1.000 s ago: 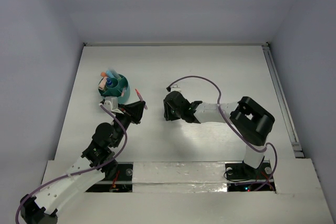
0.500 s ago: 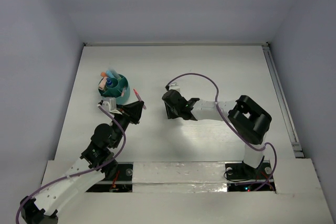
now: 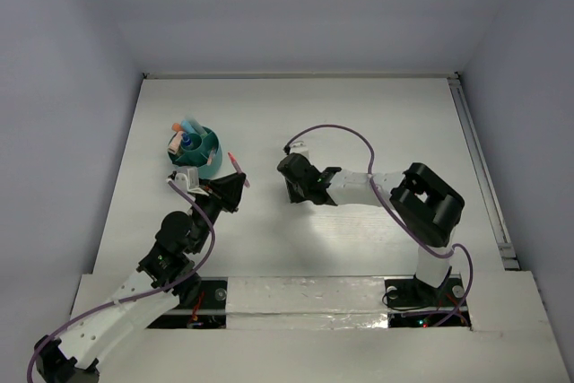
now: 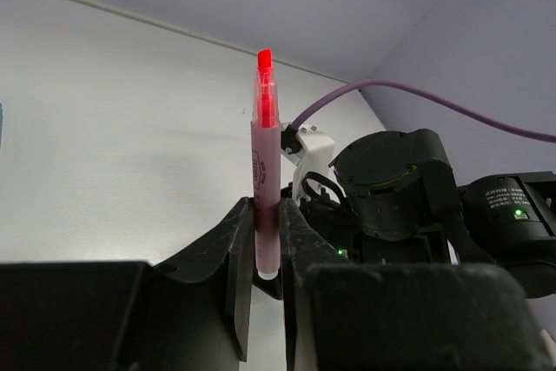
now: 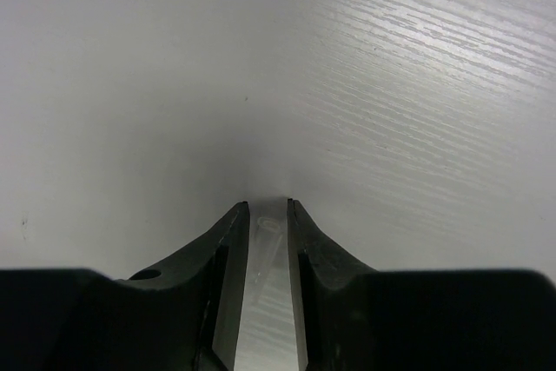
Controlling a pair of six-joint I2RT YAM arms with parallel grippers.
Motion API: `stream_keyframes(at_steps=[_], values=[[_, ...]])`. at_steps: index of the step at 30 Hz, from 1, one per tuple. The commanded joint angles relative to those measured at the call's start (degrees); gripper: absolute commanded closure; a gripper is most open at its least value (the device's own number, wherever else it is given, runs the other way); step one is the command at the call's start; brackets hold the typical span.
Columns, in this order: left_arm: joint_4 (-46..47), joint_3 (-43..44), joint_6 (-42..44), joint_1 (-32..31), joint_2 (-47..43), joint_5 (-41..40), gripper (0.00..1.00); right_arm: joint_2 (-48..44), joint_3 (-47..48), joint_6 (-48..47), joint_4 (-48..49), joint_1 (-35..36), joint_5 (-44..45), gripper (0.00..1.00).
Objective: Sort the stationery into containers
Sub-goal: Move the pen cap to the center of the board, then pick up the pen cap from the center of the board.
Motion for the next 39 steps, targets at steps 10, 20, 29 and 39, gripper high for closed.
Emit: stream_keyframes(at_steps=[10, 20, 29, 39], values=[[2.29, -0.43, -0.02, 0.32, 0.07, -0.44, 1.0, 0.01, -4.01, 1.41, -8.93, 0.64, 0.06, 0.56], [2.03, -0.43, -0.02, 0.32, -0.28, -0.62, 1.0, 1.15, -3.84, 1.77, -8.4, 1.17, -1.52, 0.73], [2.73, -0.52, -0.02, 0.32, 0.86, -0.18, 1.0, 0.63, -4.01, 1.24, -8.93, 1.17, -0.29, 1.0], [11.77, -1.92, -0.2, 0.32, 7.18, 12.61, 1.0, -15.35, -9.81, -2.53, 9.23, 1.17, 0.5, 1.0]])
